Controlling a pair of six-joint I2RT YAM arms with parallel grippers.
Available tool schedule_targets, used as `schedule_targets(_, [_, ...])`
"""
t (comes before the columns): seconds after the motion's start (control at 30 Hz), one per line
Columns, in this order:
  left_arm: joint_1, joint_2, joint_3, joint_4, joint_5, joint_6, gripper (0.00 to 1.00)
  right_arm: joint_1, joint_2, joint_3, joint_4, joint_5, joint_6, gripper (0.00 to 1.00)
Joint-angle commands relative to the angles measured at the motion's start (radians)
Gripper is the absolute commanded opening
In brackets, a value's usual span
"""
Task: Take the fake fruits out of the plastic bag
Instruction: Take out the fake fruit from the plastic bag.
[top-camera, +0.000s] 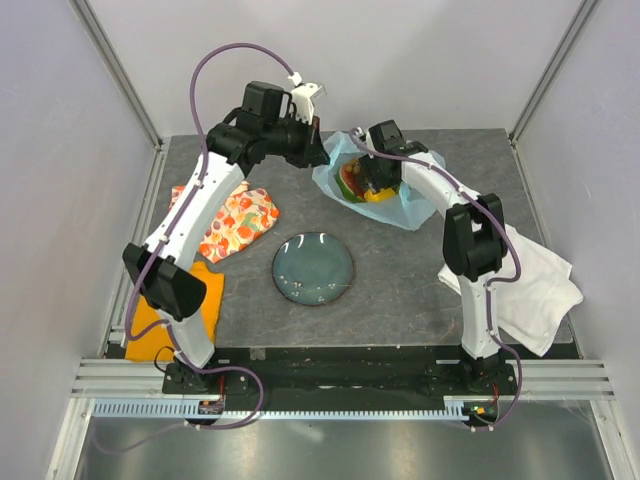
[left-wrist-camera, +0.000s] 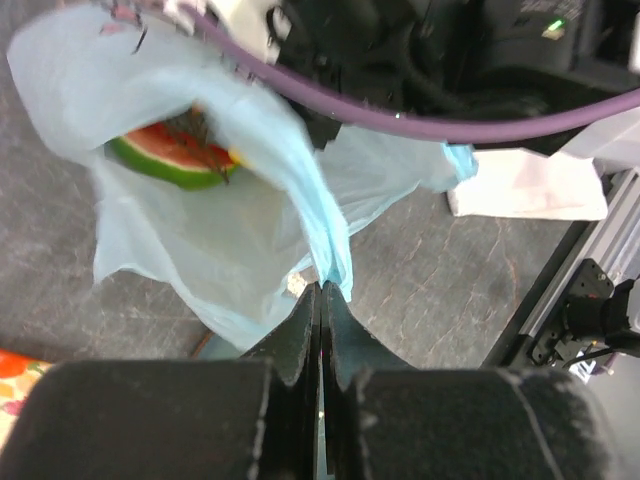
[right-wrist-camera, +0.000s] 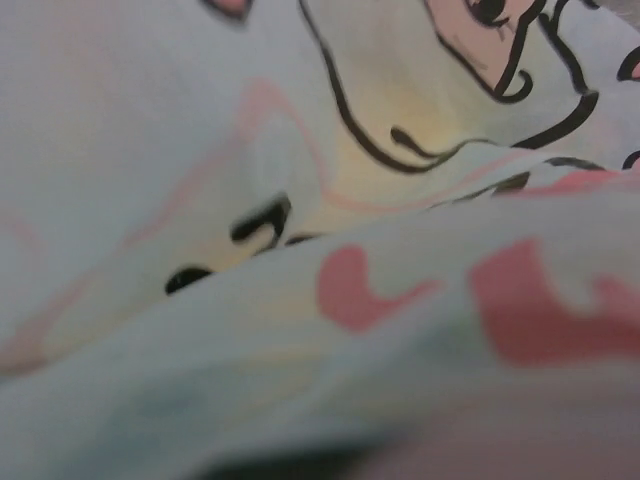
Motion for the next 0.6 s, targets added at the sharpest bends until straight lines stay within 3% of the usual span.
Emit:
schedule_targets(0.0, [0.008, 0.042, -0.031, 0.017, 0.032, -0.039, 0.02, 0.006, 0.040, 0.074, 0.030, 0.059, 0.022, 0.75])
schedule_targets(0.03, [0.010, 0.049, -0.032, 0.018, 0.032, -0.043, 0.02, 0.006, 0.053, 0.079, 0.028, 0.051, 0.024, 0.84])
schedule_targets(0.07, [0.010, 0.060, -0.034, 0.018, 0.036, -0.046, 0.02, 0.005, 0.059, 0.080, 0.027, 0.044, 0.027, 0.87])
schedule_targets(0.37, [0.012, 0.077, -0.032, 0.024, 0.047, -0.048, 0.02, 0.016, 0.094, 0.018, -0.023, -0.048, 0.051, 0.88])
schedule_targets(0.47, [0.012, 0.073, -0.037, 0.029, 0.040, -0.046, 0.02, 0.016, 0.099, -0.002, -0.032, -0.042, 0.047, 0.80])
schedule_targets(0.57, [0.012, 0.065, -0.044, 0.029, 0.027, -0.039, 0.02, 0.017, 0.080, -0.003, -0.038, -0.047, 0.033, 0.57])
